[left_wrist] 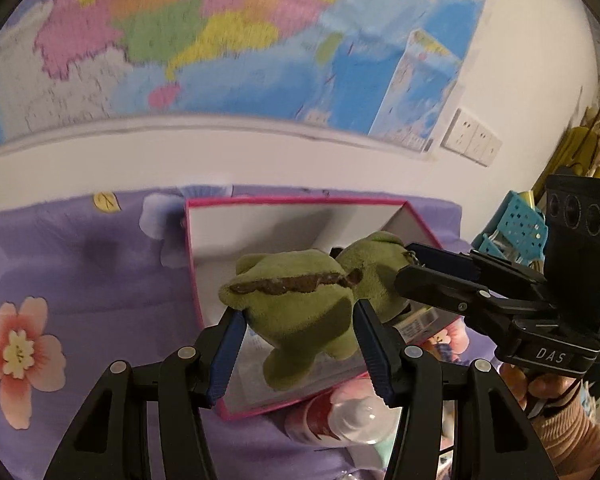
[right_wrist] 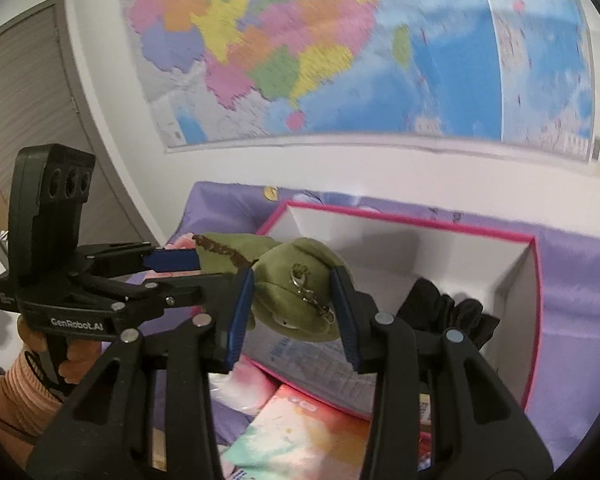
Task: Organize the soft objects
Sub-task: 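Place the green dinosaur into the pink box and open the right tool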
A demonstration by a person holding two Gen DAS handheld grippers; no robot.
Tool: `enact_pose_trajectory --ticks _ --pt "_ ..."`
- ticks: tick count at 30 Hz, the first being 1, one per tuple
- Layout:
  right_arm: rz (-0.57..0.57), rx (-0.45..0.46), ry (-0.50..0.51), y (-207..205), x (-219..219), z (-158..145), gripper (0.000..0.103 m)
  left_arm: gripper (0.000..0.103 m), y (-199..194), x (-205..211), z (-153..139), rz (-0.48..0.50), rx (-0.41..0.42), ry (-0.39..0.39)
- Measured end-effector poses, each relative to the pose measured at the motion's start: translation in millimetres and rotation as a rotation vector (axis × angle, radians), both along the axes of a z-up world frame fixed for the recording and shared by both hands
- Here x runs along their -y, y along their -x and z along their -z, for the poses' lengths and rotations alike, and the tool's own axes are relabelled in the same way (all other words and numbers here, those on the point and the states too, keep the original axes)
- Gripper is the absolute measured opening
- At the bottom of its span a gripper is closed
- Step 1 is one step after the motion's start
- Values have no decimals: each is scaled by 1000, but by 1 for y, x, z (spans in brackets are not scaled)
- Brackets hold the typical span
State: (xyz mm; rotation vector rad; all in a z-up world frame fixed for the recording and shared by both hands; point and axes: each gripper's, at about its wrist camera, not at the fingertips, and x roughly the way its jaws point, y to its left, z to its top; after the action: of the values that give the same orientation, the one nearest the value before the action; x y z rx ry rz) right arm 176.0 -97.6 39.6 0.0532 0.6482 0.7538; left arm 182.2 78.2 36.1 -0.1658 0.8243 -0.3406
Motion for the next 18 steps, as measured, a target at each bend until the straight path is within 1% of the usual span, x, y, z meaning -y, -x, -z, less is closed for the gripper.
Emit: enact_pose_trajectory --ticks 4,7,9,13,18 --pt "-11 -55 -17 -11 0 15 43 55 0 -4 6 -14 -11 4" --pt "8 -80 -1 -15 0 22 43 55 7 -7 2 -40 12 -5" --pt "5 -90 -16 -12 4 23 43 55 13 -10 -2 -53 32 -6" --pt "0 -76 -33 4 15 14 43 55 40 -16 -10 -62 79 -7" --pt "-61 -58 -49 41 27 1 45 56 79 -19 -16 -41 130 -12"
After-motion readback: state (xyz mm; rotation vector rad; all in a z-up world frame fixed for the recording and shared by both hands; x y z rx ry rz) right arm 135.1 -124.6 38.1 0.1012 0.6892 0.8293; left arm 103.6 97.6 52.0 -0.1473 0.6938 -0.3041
